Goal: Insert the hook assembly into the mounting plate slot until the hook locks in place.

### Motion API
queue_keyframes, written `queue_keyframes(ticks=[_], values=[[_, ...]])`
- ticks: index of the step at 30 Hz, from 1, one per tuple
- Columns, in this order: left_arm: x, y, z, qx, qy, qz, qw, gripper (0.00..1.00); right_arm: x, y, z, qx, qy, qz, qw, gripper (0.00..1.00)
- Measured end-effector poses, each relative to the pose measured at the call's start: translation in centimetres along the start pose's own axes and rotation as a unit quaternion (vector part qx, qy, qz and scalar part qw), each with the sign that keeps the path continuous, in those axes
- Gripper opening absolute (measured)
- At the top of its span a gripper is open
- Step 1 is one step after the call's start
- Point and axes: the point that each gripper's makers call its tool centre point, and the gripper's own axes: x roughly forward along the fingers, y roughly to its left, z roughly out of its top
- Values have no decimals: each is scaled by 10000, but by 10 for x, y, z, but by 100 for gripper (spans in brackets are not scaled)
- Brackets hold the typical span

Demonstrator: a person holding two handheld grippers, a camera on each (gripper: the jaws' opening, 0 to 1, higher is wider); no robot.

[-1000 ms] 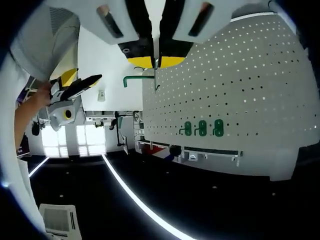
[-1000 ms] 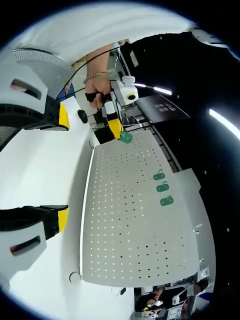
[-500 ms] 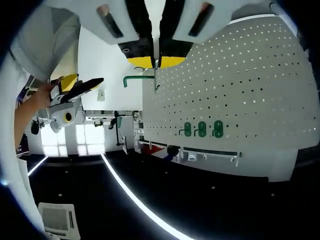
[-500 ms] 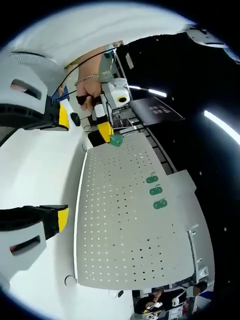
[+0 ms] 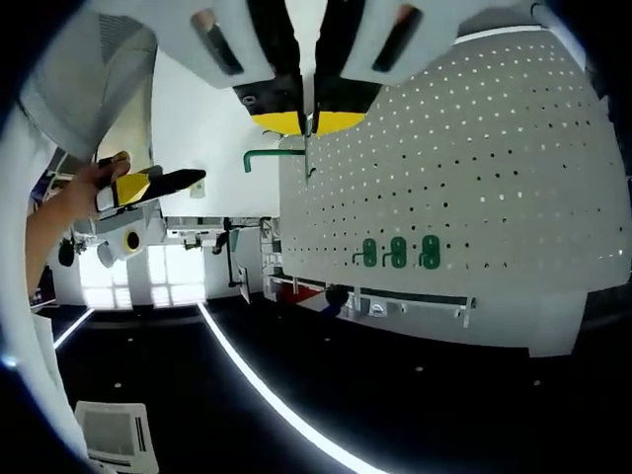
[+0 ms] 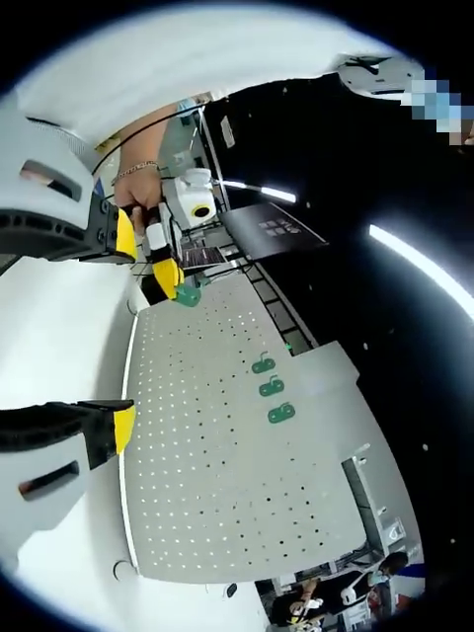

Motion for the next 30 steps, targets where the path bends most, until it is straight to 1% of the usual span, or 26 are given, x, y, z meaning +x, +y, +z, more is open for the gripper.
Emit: queue_keyframes(ticks=[3, 9, 11, 15, 19, 22, 23, 26, 30], values=[[1, 0, 1, 20, -12, 25, 10000, 2, 7, 2, 2, 53, -33, 73, 10000, 52], [3, -6, 5, 73, -27, -1, 10000, 2, 20, 9, 7, 50, -67, 193, 9998, 49], [3, -6, 7, 66, -54, 33, 10000, 2, 25, 11, 10, 72, -112, 216, 9997, 49], [3, -4, 8, 75, -80, 108, 9999, 2, 34, 14, 10, 42, -89, 282, 9996, 48], [1, -1, 14, 148, -113, 240, 9995, 2, 43, 17, 12, 36, -98, 340, 9994, 49], [1, 3, 17, 122, -163, 338, 9992, 2, 50, 17, 13, 55, -129, 372, 9992, 47], [1, 3, 17, 123, -170, 359, 9991, 2, 52, 19, 15, 116, -170, 393, 9990, 47], [2, 4, 19, 172, -159, 417, 9989, 2, 58, 21, 17, 87, -204, 429, 9988, 46], [3, 2, 22, 172, -192, 428, 9988, 2, 66, 24, 25, 154, -346, 478, 9981, 45]])
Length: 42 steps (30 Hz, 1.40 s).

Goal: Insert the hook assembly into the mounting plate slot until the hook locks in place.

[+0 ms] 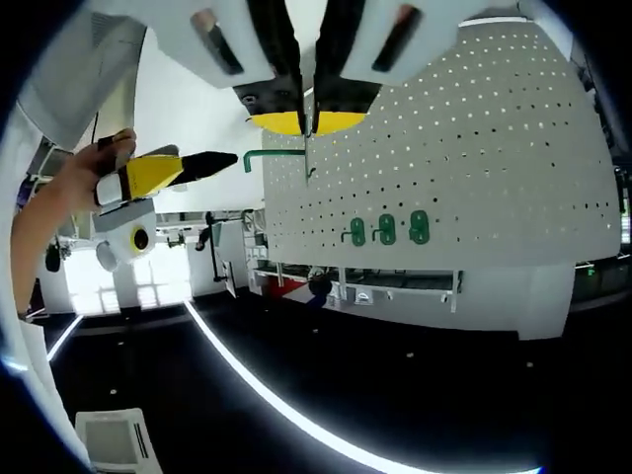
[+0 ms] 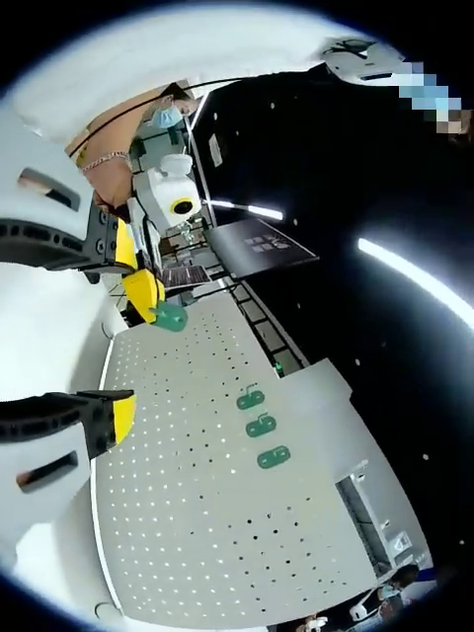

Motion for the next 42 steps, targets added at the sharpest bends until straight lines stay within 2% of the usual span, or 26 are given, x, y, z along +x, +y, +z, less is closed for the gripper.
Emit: queue_keyframes(ticks=[12, 27, 42], values=[[0, 6, 1, -72, -29, 212, 9997, 2, 24, -2, 6, 267, -231, 60, 9994, 39], [-1, 10, 0, -88, 9, 344, 9994, 2, 48, 6, 4, 491, -277, 154, 9983, 36], [0, 12, 1, -160, -19, 401, 9991, 2, 65, 9, 1, 613, -191, 77, 9979, 18]])
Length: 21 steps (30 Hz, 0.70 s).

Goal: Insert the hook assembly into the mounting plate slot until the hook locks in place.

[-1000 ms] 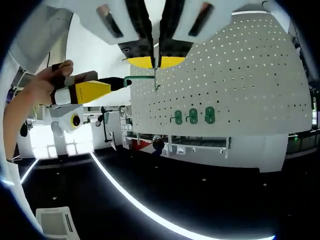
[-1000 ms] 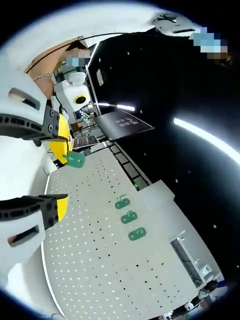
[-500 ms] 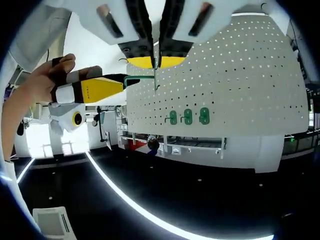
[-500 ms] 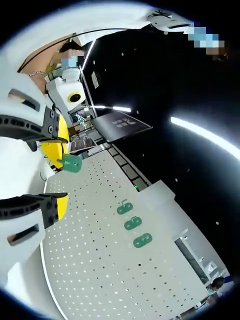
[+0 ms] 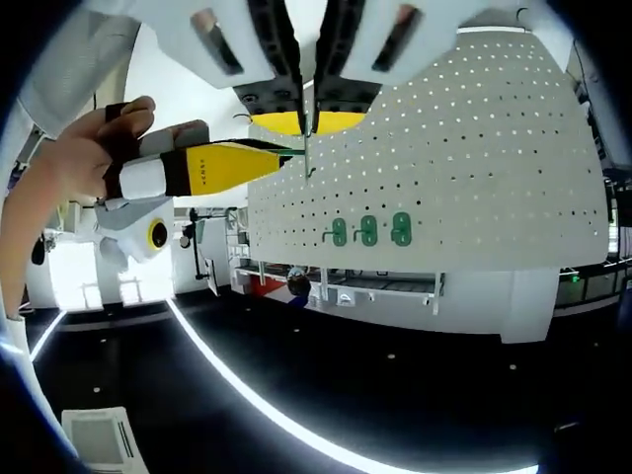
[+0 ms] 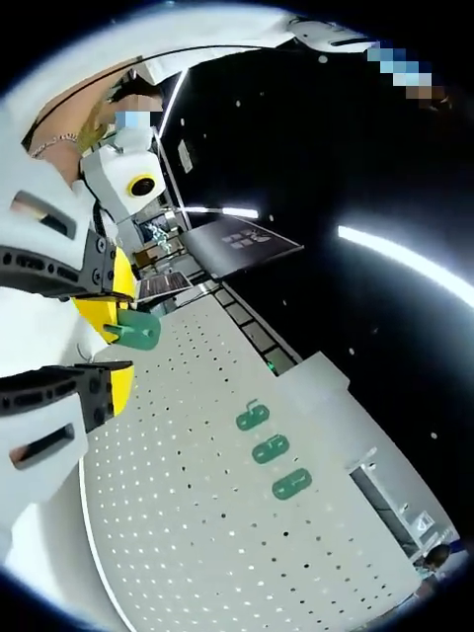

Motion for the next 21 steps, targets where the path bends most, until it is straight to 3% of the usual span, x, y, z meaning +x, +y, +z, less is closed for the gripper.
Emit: queue_keyframes(ticks=[21], values=[[-2, 6, -1, -99, -14, 90, 9999, 2, 12, 1, -4, -58, 22, -89, 9999, 2]])
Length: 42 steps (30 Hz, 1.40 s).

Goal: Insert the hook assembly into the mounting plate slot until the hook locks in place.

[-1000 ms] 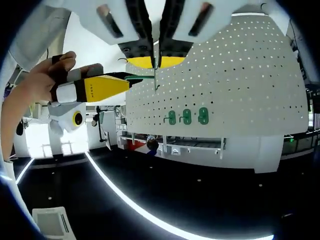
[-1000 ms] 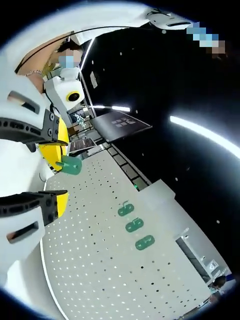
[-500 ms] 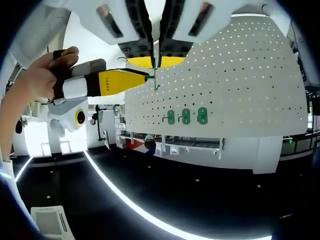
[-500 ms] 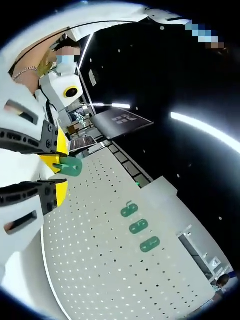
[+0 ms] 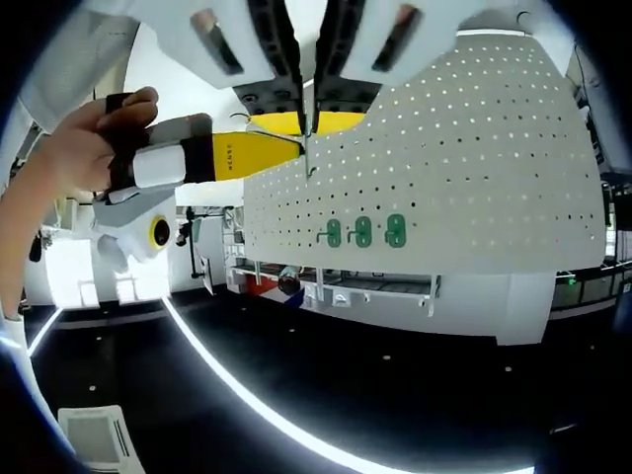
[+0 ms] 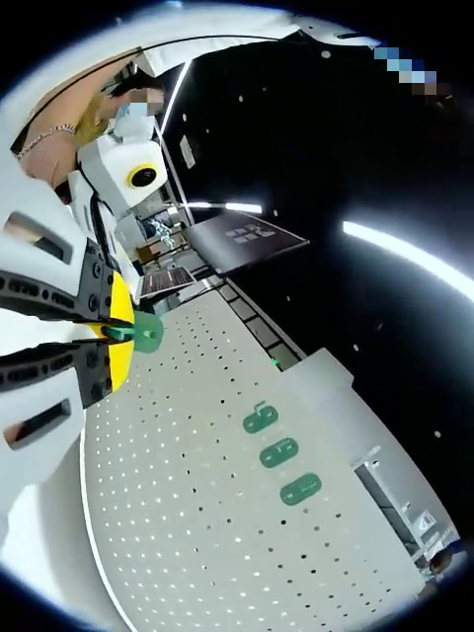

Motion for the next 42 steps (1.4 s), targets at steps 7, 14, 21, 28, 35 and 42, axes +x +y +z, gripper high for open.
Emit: queue_keyframes(ticks=[7, 14, 21, 28, 35, 42], values=[[1, 1, 0, -21, -10, 9, 10000, 2, 2, 0, 1, 122, -33, -30, 9999, 2], [1, -1, -2, -14, 33, -13, 10000, 2, 0, -1, -1, 193, -39, -45, 9998, 1], [0, 0, -3, -10, 32, -60, 10000, 3, 0, 1, -2, 195, -35, -14, 9998, 1], [-1, -4, -6, -49, 93, -299, 9995, 31, -3, 1, -3, 227, 8, -18, 9997, 0], [0, -5, -28, 68, 540, -378, 9978, 57, -4, 3, -2, 261, -7, -7, 9997, 1], [0, -5, -36, -85, 636, -399, 9971, 82, -7, 0, -2, 226, -1, -66, 9997, 1]])
